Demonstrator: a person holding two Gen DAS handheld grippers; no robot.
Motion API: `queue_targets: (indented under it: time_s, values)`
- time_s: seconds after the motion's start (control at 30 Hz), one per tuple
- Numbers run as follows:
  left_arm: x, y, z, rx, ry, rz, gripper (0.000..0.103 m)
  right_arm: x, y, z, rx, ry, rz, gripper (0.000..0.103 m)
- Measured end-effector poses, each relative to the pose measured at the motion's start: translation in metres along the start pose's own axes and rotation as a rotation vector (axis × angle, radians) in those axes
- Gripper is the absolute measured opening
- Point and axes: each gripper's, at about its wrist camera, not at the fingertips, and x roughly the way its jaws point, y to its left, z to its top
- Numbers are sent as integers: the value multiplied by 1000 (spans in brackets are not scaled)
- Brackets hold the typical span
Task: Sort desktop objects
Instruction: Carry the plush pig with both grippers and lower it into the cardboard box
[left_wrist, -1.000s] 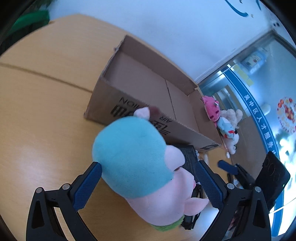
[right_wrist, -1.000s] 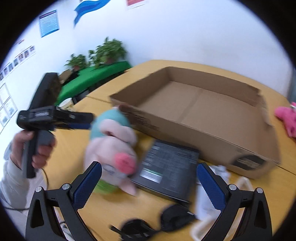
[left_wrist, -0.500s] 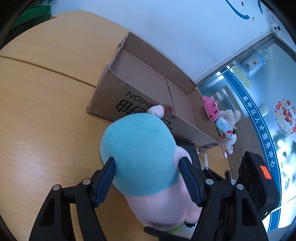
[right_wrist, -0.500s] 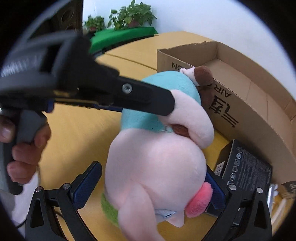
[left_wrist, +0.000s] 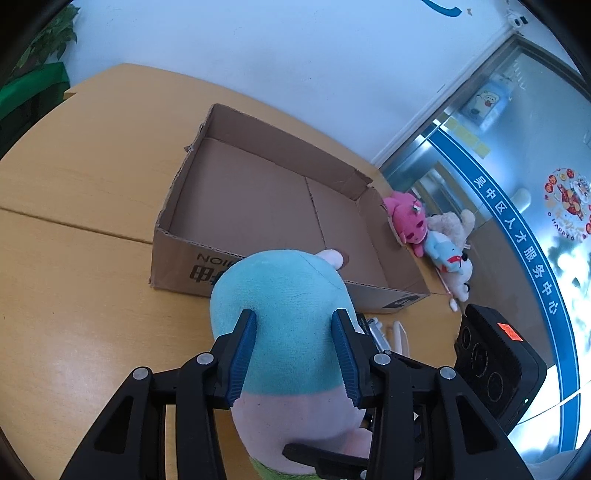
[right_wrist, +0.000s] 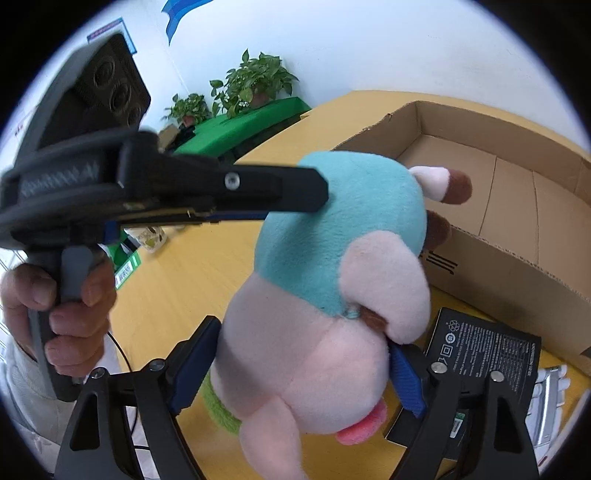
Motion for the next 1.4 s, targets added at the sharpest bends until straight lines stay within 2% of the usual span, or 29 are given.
queue_targets:
  time_s: [0.03,0.1,0.2,0.23,0.3,0.37,0.5,0.57,0.63,0.7,0.77,0.87,0.93,1.1,1.23,1.33,1.4]
  values:
    - [0,2,-1,-6,1,-5,41,6,1,5,5,-2,10,81]
    - [3,7,-5,-18,11,-5,59,8,-1,6,-3,7,11,81]
    - [15,17,-15,-41,60,37,69,23,-4,4,5,68,21,81]
    - [18,22,-19,-51,69,53,70,25,1,2,8,88,28,81]
    - [21,33,-26,-66,76,76,71,32,2,0,9,106,32,82]
    - [23,43,-31,-79,82,51,71,34,5,2,0,103,30,82]
    - [22,53,-36,-97,82,-19,58,39,9,7,-26,111,28,81]
    - [19,50,-36,-96,79,-25,54,35,11,1,-33,103,28,80]
    - [12,44,-35,-87,64,-21,53,40,3,9,-13,88,49,80]
    - [0,32,-30,-65,33,-24,53,24,3,5,-2,59,64,80]
    - [-14,16,-17,-21,-9,-25,53,14,6,16,-17,9,62,80]
    - [-32,-12,17,68,-82,-41,53,-15,7,37,-20,-78,70,80]
    - [-38,-33,51,149,-131,-49,53,-35,5,57,-35,-134,49,80]
    - [-33,-65,149,286,-209,-56,53,-67,-21,137,-68,-268,-24,80]
    - [-5,-69,224,295,-212,-53,53,-65,-59,210,-45,-307,-63,80]
    - [25,-56,268,298,-193,-32,53,-49,-94,257,5,-308,-71,80]
    - [52,-37,292,275,-153,-27,53,-30,-117,280,37,-291,-73,80]
